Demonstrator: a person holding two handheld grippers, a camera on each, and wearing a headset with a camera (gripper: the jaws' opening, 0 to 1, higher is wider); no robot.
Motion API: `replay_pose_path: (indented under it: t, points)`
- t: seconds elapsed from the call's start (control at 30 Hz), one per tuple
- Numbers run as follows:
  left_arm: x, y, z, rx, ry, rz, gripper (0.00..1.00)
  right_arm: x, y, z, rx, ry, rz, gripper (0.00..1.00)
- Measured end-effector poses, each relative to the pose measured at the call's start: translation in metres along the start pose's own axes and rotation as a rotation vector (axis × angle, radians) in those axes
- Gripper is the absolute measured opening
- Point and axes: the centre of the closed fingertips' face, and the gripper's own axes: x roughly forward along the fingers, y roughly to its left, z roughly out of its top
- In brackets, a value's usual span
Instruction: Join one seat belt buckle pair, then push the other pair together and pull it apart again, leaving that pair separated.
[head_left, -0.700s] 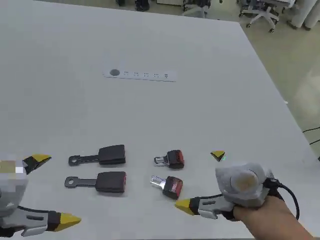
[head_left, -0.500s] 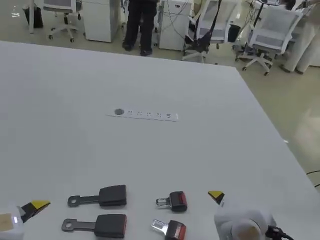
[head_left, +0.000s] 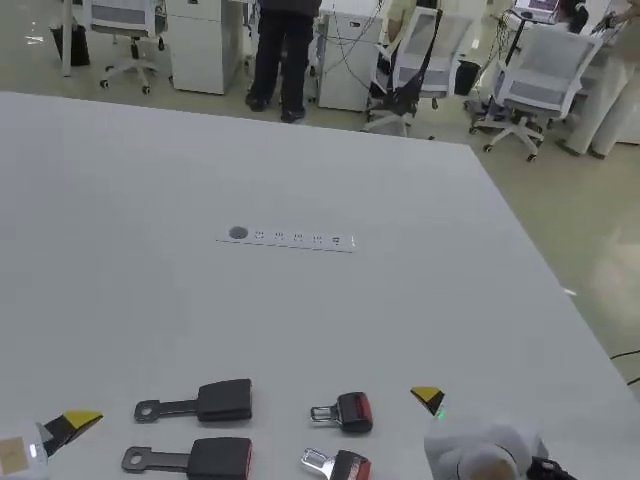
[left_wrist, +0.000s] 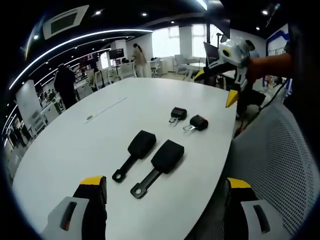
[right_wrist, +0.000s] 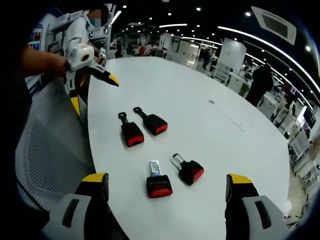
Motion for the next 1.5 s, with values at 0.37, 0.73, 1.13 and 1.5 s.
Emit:
replay_pose_path:
  t: [0.37,0.73,1.13,1.5]
  points:
    - [0.004,0.002,-0.001,-0.008,0.002,-0.001,0.99,0.0,0.0,-0.007,-0.001,0.016,0.006,0.99]
    - [0.008,0.005,0.001,-0.012,-0.011,-0.005,0.98,-0.001,-0.002,-0.008,-0.007,0.027,0.006,0.98]
    - [0.001,0.014,-0.005,0.02,0.01,-0.002,0.98,0.005,0.0,-0.003,-0.018,0.033,0.015,0.98]
    - [0.002,0.009,-0.019,0.01,0.055,-0.028,0.95,0.01,0.003,-0.003,-0.012,0.037,0.037,0.99]
